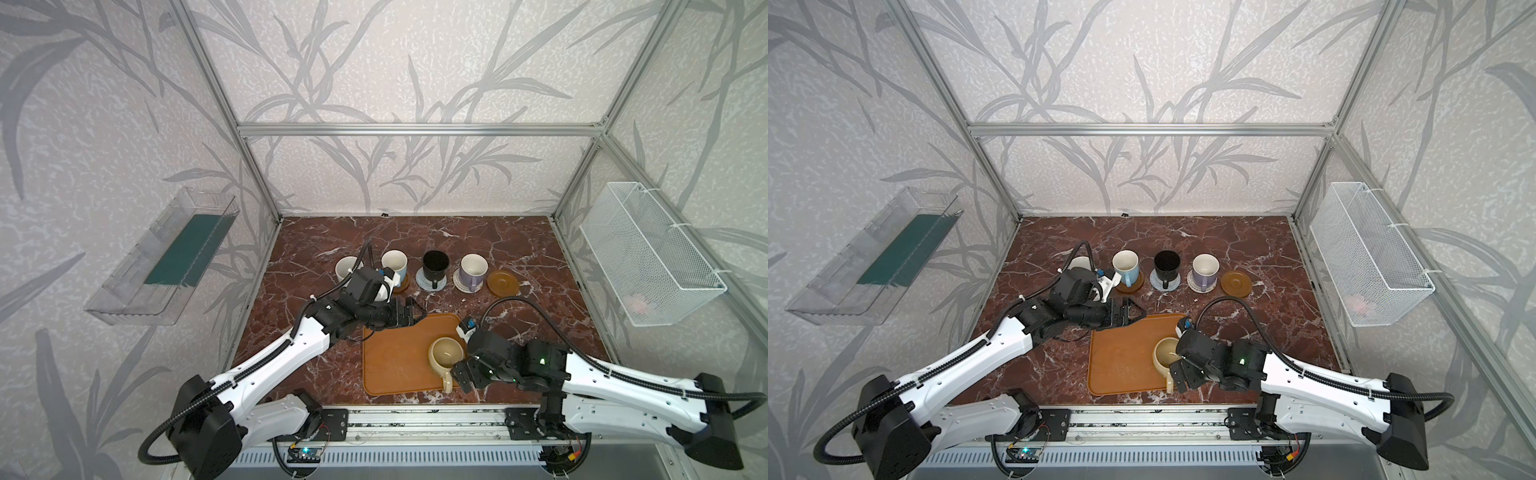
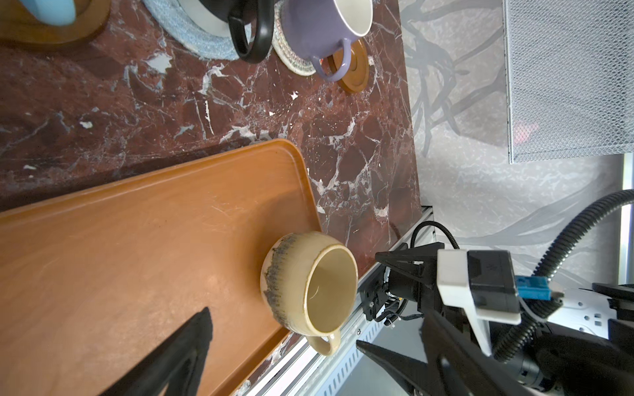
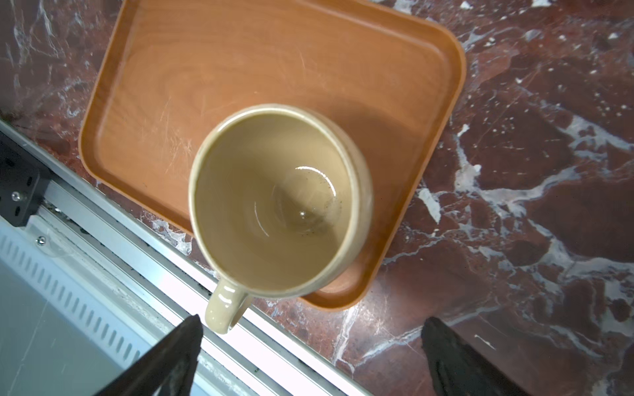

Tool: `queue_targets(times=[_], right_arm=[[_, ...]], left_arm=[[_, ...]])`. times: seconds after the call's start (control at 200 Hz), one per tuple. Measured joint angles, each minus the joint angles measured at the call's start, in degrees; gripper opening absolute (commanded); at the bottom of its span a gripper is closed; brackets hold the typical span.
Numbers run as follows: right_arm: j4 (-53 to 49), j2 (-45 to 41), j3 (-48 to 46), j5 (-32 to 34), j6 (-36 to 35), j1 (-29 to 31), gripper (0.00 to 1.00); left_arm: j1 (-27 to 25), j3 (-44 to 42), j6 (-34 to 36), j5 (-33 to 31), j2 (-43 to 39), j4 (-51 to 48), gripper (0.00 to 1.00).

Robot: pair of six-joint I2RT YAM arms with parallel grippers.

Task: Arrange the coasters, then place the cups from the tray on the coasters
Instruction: 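Move right gripper back over the cream mug on the tray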

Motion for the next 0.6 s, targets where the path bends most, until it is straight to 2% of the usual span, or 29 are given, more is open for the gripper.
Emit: queue_targets(times=[0.115,0.305,0.435,0.6], right_arm=[[1.4,2.4,-0.2,1.0,2.2,3.7,1.00],[4.2,5.2,-1.4,2.2,5.4,5.7,0.98],[5.2,8.5,-1.5,3.5,7.3,6.8,0.90],[5.8,10.8,-1.5,5.3,9.0,7.0,0.75]], left_arm=[[-0.1,-0.1,-0.1,-0.5,-0.2,-0.5,0.97],[-0.5,-1.3,-0.8,-1.2,-1.9,-0.5,0.98],[-0.6,-3.5,-1.7,-2.0,-2.5,-0.7,0.98],[-0.8,-4.9,-2.6,-2.2,-2.5,-1.3,0.98]])
